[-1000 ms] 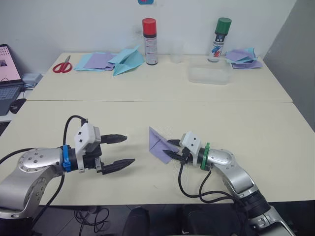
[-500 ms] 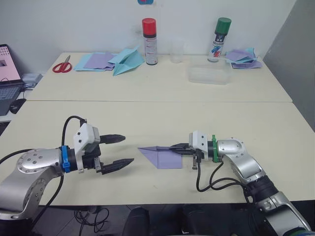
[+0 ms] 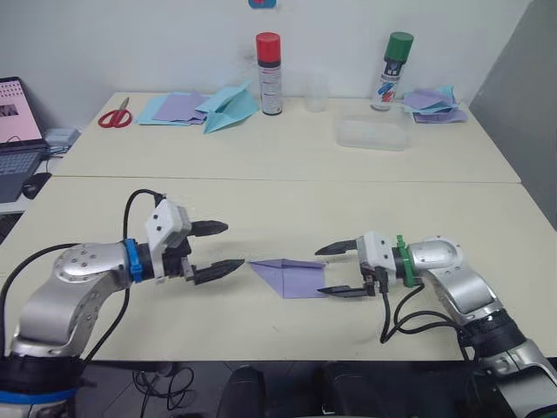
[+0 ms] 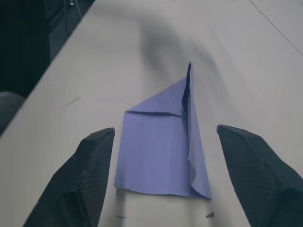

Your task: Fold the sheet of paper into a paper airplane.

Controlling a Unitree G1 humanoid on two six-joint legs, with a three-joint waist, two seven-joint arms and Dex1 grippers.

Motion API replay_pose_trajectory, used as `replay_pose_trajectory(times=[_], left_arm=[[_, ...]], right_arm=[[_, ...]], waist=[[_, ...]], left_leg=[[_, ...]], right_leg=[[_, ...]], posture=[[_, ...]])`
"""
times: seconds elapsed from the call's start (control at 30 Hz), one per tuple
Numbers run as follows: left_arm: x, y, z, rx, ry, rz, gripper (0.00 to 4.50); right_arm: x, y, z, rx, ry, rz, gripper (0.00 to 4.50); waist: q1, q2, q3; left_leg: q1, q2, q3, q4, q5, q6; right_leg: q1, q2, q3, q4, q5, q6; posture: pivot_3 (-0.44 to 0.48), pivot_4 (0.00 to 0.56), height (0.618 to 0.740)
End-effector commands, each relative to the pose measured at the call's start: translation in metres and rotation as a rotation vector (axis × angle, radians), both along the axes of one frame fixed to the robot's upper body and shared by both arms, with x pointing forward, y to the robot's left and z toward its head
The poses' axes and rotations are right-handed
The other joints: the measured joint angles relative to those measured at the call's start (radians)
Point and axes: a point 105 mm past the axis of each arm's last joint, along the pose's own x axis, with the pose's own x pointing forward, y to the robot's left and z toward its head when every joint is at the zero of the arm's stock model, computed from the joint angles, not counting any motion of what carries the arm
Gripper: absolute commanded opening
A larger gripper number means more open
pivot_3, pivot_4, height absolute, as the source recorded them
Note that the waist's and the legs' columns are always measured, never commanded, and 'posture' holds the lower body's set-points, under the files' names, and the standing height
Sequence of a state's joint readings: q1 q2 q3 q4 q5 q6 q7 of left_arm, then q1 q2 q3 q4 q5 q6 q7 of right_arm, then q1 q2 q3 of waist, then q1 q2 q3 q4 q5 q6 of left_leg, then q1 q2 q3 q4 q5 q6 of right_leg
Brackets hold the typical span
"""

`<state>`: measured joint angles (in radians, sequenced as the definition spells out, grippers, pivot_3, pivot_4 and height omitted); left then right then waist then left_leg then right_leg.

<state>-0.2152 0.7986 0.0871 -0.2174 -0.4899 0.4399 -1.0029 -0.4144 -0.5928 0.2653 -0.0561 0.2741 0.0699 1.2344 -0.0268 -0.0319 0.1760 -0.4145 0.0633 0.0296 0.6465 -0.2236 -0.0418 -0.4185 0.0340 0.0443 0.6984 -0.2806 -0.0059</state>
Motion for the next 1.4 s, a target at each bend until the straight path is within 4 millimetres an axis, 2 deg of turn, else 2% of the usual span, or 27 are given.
replay_pose_trajectory(times=[0.03,0.2,0.3,0.4,0.5,0.77,0.93,1.03,1.17,1.4], left_arm=[[0.021,-0.008,-0.003,0.033,-0.068,0.028,3.6],[0.025,-0.03,-0.023,0.062,-0.041,-0.048,2.03],[0.021,-0.038,-0.038,0.106,-0.004,-0.096,1.07],[0.019,-0.043,-0.052,0.152,0.021,-0.127,0.06],[0.022,-0.045,-0.061,0.177,0.03,-0.128,0.03],[0.012,-0.043,-0.085,0.24,0.093,-0.18,0.03],[0.01,-0.045,-0.093,0.234,0.091,-0.196,0.03],[0.006,-0.04,-0.099,0.241,0.107,-0.21,0.03],[0.003,-0.037,-0.103,0.229,0.125,-0.214,0.03],[0.006,-0.036,-0.101,0.22,0.122,-0.211,0.03]], right_arm=[[0.007,-0.002,0.031,0.067,-0.018,-0.076,3.5],[0.013,0.004,0.055,0.153,0.023,-0.178,3.5],[0.014,0.005,0.056,0.169,0.035,-0.222,3.5],[0.011,0.003,0.045,0.142,0.038,-0.252,3.5],[0.003,0.001,0.034,0.121,0.054,-0.259,3.5],[-0.011,-0.008,0.008,0.04,0.074,-0.261,3.5],[-0.023,-0.004,-0.014,-0.025,0.037,-0.198,3.5],[-0.021,-0.005,-0.022,-0.048,-0.023,-0.178,3.5],[-0.011,-0.005,-0.029,-0.071,-0.155,-0.162,3.5],[0.003,0.009,-0.03,-0.028,-0.257,-0.153,3.5]], waist=[[0.0,0.0,0.0],[-0.004,0.0,0.0],[-0.004,0.0,0.0],[-0.002,0.0,0.0],[-0.002,0.0,0.0],[-0.002,-0.001,-0.001],[-0.002,-0.001,-0.003],[-0.002,-0.001,-0.003],[-0.003,-0.002,-0.003],[-0.003,-0.002,-0.004]], left_leg=[[0.0,0.0,0.0,0.0,0.0,0.0],[0.0,0.0,0.001,0.0,0.0,0.0],[-0.001,0.0,0.0,-0.001,0.0,0.0],[-0.001,0.0,0.0,-0.001,0.0,0.0],[-0.001,-0.001,0.0,-0.001,0.0,0.0],[0.0,-0.001,0.0,0.0,0.0,0.0],[0.0,-0.001,0.0,0.0,0.0,0.0],[0.003,-0.001,0.0,0.0,0.0,0.0],[0.015,-0.001,0.002,-0.001,0.0,0.0],[0.015,0.0,0.002,-0.001,0.0,0.0]], right_leg=[[0.0,0.0,0.0,0.0,0.0,0.0],[0.0,0.0,0.001,0.0,0.0,0.0],[-0.001,0.0,0.0,0.0,0.0,0.0],[-0.001,0.0,0.0,0.0,0.0,0.0],[0.0,0.0,0.0,0.0,0.0,0.0],[0.0,0.001,0.0,0.0,0.0,0.001],[0.001,0.002,0.0,-0.001,0.0,0.001],[0.004,0.002,0.0,-0.001,0.0,0.001],[0.015,0.002,0.002,-0.002,-0.001,0.0],[0.014,0.003,0.002,-0.001,0.0,0.0]], posture=[[0.0,0.15,0.74],[0.0,0.15,0.74],[0.0,0.15,0.74],[0.0,0.15,0.74],[0.0,0.15,0.74],[0.0,0.15,0.74],[0.0,0.15,0.74],[0.0,0.15,0.74],[0.0,0.15,0.74],[0.0,0.15,0.74]])
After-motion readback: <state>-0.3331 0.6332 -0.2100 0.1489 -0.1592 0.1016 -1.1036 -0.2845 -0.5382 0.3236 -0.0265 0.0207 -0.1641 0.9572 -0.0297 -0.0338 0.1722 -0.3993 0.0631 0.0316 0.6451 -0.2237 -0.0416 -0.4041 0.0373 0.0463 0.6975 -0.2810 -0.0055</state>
